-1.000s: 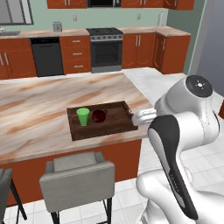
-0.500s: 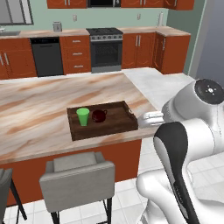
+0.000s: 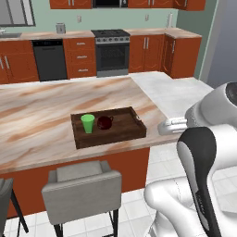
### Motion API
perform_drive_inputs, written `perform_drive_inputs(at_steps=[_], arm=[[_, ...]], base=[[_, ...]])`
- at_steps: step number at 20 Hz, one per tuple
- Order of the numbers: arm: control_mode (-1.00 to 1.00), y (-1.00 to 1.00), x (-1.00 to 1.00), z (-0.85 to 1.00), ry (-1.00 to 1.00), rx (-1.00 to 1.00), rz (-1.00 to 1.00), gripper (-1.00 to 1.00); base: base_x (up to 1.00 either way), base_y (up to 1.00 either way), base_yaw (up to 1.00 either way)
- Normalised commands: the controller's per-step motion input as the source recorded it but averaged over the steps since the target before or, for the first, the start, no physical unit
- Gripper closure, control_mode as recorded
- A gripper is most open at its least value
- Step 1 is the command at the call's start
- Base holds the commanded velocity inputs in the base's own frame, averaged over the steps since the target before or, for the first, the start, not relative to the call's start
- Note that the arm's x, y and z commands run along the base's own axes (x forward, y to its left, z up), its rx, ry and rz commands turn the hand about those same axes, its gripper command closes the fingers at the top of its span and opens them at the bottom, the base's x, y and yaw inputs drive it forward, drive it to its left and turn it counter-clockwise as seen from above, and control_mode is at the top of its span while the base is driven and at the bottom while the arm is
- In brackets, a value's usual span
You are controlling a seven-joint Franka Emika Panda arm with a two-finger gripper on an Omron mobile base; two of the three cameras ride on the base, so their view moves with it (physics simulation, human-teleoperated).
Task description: There is a tray on the dining counter. Grab the cup, mug, and pitcher and place them on the tray. The pitcher may be placed next to the tray if it cannot fit the tray.
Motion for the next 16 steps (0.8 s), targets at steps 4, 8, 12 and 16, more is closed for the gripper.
perform_drive_inputs(at_steps=[4, 8, 12, 16], arm=[[-1.0, 0.0, -0.08, 0.0, 0.0, 0.0, 0.0, -1.0], [1.0, 0.0, 0.0, 0.0, 0.0, 0.0, 0.0, -1.0], [1.0, 0.0, 0.0, 0.0, 0.0, 0.0, 0.0, -1.0], [1.0, 0.0, 0.0, 0.0, 0.0, 0.0, 0.0, -1.0]], base=[[0.0, 0.0, 0.0], [-0.4, 0.0, 0.0], [-0.9, 0.2, 0.0], [-1.0, 0.64, 0.0]])
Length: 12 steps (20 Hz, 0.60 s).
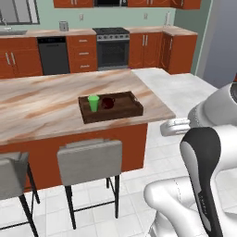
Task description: There is a tray on the dining counter. Grab the cup, mug, and pitcher and place them on the tray. The pitcher may be placed next to the tray if it cannot fit the tray.
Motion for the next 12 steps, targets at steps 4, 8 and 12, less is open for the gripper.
perform_drive_inputs(at_steps=[4, 8, 12], arm=[[1.0, 0.0, 0.0, 0.0, 0.0, 0.0, 0.0, -1.0], [1.0, 0.0, 0.0, 0.0, 0.0, 0.0, 0.0, -1.0], [1.0, 0.0, 0.0, 0.0, 0.0, 0.0, 0.0, -1.0]], base=[[-0.92, 0.94, 0.0], [-0.72, 1.0, 0.01], [-0.36, 1.0, 0.0]])
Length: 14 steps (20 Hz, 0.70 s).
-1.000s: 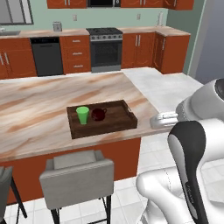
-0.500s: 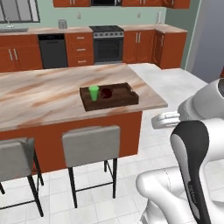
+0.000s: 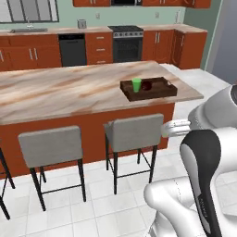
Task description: There is a tray on the dining counter. Grab the cup, mug, and pitcher and place them on the tray. The pitcher may be placed next to the tray if it cannot fit the tray.
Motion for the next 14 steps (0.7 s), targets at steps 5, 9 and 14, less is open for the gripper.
perform_drive_inputs(at_steps=[5, 9, 14], arm=[[1.0, 0.0, 0.0, 0.0, 0.0, 0.0, 0.0, -1.0], [1.0, 0.0, 0.0, 0.0, 0.0, 0.0, 0.0, -1.0], [1.0, 0.0, 0.0, 0.0, 0.0, 0.0, 0.0, -1.0]], base=[[-0.06, 1.0, 0.0], [0.0, 1.0, 0.0], [0.01, 1.0, 0.0]])
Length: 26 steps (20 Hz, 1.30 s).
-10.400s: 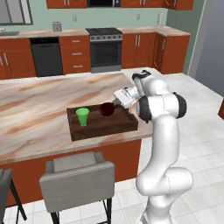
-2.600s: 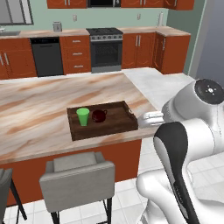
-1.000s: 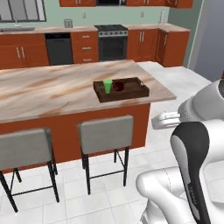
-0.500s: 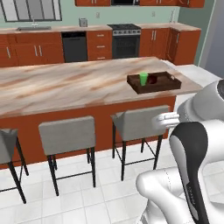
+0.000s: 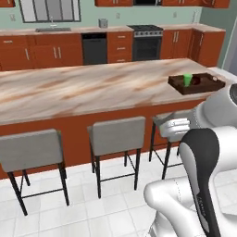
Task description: There is a tray on the dining counter. Grab the cup, mug, and pitcher and place them on the tray. The pitcher may be placed next to the tray if it cannot fit the tray.
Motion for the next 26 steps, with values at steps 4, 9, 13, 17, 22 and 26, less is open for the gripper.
perform_drive_inputs(at_steps=[4, 9, 13, 17, 22, 26], arm=[[1.0, 0.0, 0.0, 0.0, 0.0, 0.0, 0.0, -1.0], [1.0, 0.0, 0.0, 0.0, 0.0, 0.0, 0.0, -1.0], [1.0, 0.0, 0.0, 0.0, 0.0, 0.0, 0.0, -1.0], [1.0, 0.0, 0.0, 0.0, 0.0, 0.0, 0.0, -1.0], [1.0, 0.0, 0.0, 0.0, 0.0, 0.0, 0.0, -1.0], [1.0, 0.0, 0.0, 0.0, 0.0, 0.0, 0.0, -1.0]], base=[[0.08, 1.0, 0.0], [0.13, 1.0, 0.0], [0.17, 1.0, 0.0], [0.24, 1.0, 0.0], [0.25, 1.0, 0.0], [0.3, 1.0, 0.0]])
